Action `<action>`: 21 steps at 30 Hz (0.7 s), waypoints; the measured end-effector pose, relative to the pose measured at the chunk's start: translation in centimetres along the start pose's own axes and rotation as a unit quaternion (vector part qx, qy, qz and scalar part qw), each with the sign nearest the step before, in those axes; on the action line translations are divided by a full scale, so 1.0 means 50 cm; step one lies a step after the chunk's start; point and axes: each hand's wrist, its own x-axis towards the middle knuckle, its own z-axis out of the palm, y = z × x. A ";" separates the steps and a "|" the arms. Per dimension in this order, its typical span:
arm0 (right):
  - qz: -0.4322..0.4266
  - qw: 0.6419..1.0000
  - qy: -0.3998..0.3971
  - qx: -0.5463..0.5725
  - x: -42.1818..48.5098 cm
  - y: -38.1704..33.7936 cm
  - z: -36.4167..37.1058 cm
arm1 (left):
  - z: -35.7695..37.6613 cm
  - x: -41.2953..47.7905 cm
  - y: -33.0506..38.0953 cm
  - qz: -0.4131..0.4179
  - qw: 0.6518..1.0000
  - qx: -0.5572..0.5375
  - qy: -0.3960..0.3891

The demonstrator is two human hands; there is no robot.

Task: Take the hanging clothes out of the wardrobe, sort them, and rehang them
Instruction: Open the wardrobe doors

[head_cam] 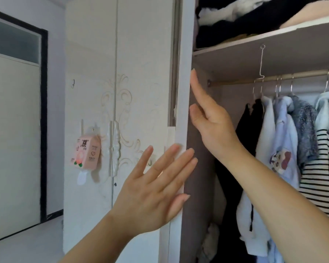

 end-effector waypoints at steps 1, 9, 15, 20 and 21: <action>-0.006 1.000 -0.007 -0.016 0.008 -0.003 0.025 | -0.004 -0.016 -0.016 -0.007 1.000 0.008 -0.009; -0.042 0.996 -0.001 -0.074 0.080 0.006 0.221 | -0.024 -0.128 -0.129 -0.093 0.992 0.054 -0.070; -0.016 0.991 -0.026 -0.134 0.107 0.041 0.319 | -0.004 -0.185 -0.187 -0.154 0.970 0.119 -0.147; -0.013 0.982 -0.031 -0.188 0.124 0.082 0.385 | 0.037 -0.207 -0.219 -0.180 0.948 0.169 -0.202; -0.017 0.980 -0.022 -0.198 0.127 0.088 0.397 | 0.047 -0.209 -0.222 -0.183 0.944 0.179 -0.208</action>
